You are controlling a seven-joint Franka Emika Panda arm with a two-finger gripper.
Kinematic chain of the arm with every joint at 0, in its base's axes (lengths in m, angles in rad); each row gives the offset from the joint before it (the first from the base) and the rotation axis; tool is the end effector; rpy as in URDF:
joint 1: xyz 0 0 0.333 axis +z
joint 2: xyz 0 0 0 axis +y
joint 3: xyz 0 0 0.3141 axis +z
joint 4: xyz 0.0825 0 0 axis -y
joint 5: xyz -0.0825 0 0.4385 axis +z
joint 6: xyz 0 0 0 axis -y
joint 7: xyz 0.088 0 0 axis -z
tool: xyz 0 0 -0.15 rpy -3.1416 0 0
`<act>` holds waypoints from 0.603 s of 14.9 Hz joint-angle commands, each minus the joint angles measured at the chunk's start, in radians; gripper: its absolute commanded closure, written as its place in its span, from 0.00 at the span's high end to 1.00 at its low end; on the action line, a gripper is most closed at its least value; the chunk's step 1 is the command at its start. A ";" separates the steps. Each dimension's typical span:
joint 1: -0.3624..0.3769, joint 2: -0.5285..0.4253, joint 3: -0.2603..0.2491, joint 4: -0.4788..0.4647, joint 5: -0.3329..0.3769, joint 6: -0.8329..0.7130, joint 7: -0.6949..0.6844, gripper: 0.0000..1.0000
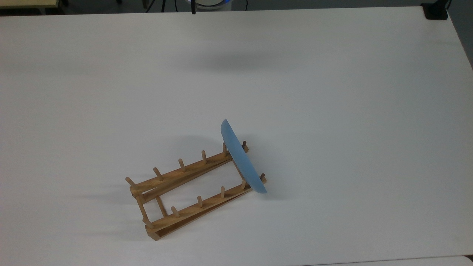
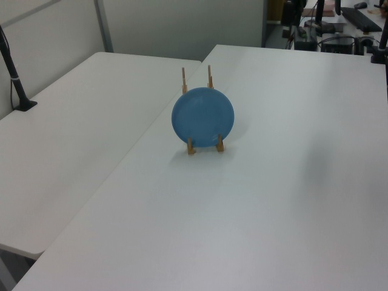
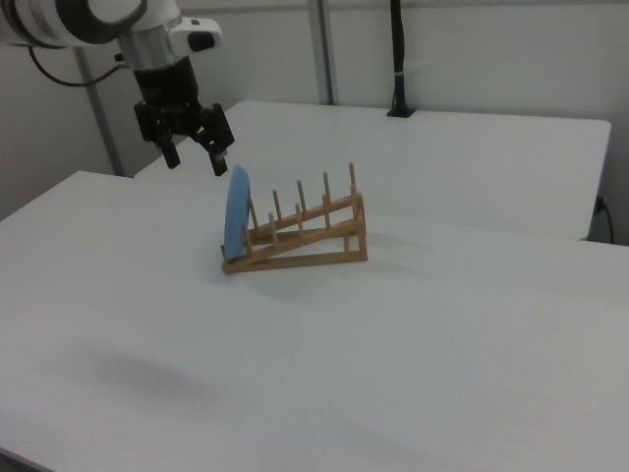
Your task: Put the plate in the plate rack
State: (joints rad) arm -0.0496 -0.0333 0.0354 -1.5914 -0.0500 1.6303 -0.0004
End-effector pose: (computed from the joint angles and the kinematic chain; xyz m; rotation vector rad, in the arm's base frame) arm 0.6078 -0.0156 0.5946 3.0878 -0.0195 0.1109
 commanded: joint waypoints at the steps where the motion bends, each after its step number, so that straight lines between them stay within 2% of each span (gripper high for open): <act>1: -0.003 -0.056 -0.046 -0.033 0.085 -0.033 -0.115 1.00; 3: -0.003 -0.053 -0.049 -0.032 0.091 -0.024 -0.101 1.00; 5: -0.001 -0.046 -0.048 -0.030 0.116 -0.008 0.004 1.00; 9: 0.000 -0.048 -0.048 -0.032 0.128 0.003 0.019 1.00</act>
State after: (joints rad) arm -0.0520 -0.0588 -0.0095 -1.5921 0.0585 1.6104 -0.0024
